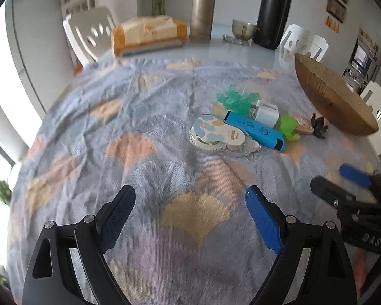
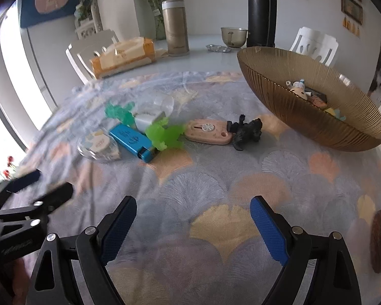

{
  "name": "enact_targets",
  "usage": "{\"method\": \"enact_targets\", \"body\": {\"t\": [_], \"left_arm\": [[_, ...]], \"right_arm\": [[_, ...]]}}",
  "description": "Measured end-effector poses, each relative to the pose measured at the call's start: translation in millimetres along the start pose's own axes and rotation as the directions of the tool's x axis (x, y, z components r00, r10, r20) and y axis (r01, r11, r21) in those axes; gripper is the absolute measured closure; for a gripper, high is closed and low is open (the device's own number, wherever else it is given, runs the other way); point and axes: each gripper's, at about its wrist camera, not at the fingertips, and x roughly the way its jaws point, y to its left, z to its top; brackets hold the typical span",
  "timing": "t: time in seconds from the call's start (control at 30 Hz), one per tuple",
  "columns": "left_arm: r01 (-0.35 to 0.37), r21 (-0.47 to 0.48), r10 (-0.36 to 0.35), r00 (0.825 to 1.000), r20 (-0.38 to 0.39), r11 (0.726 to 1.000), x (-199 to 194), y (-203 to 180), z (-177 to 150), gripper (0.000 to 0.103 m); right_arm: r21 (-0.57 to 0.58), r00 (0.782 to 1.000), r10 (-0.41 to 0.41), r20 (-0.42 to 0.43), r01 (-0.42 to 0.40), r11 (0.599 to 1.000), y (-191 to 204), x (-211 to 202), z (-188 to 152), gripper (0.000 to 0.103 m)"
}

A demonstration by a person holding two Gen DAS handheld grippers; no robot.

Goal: Organize rigid objects
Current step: 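Grasp the clear correction tape with left tool while right tool grasps the green toy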

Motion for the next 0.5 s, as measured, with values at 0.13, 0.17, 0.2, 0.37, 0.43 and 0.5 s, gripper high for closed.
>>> {"method": "enact_targets", "body": {"t": [0.13,0.17,0.2,0.37,0.43,0.5], "left_arm": [[0.061,0.017,-0.061,0.998,0.007,0.998,3,-11,25,0.015],[0.053,0.035,-0.054,0.998,0.021,0.998,5,-17,33,0.015],[0.041,0.048,-0.042,0.999,0.027,0.998,9,-22,38,0.015],[0.01,0.061,-0.009,1.0,-0.01,0.998,42,-39,56,0.016],[-0.002,0.07,0.004,1.0,-0.031,0.998,52,-40,55,0.017],[0.043,0.067,-0.042,0.999,-0.025,0.997,50,-35,54,0.028]], "right_arm": [[0.08,0.985,0.15,-0.084,-0.143,0.986,-5,5,12,0.035],[0.078,0.985,0.15,-0.085,-0.143,0.987,-4,5,15,0.035],[0.06,0.987,0.137,-0.08,-0.133,0.989,-1,3,19,0.035],[-0.053,0.998,0.045,-0.045,-0.048,0.997,11,1,36,0.035],[-0.09,0.999,0.024,-0.036,-0.027,0.996,13,4,41,0.035],[-0.127,1.0,0.005,-0.028,-0.009,0.992,15,9,46,0.035]]}}
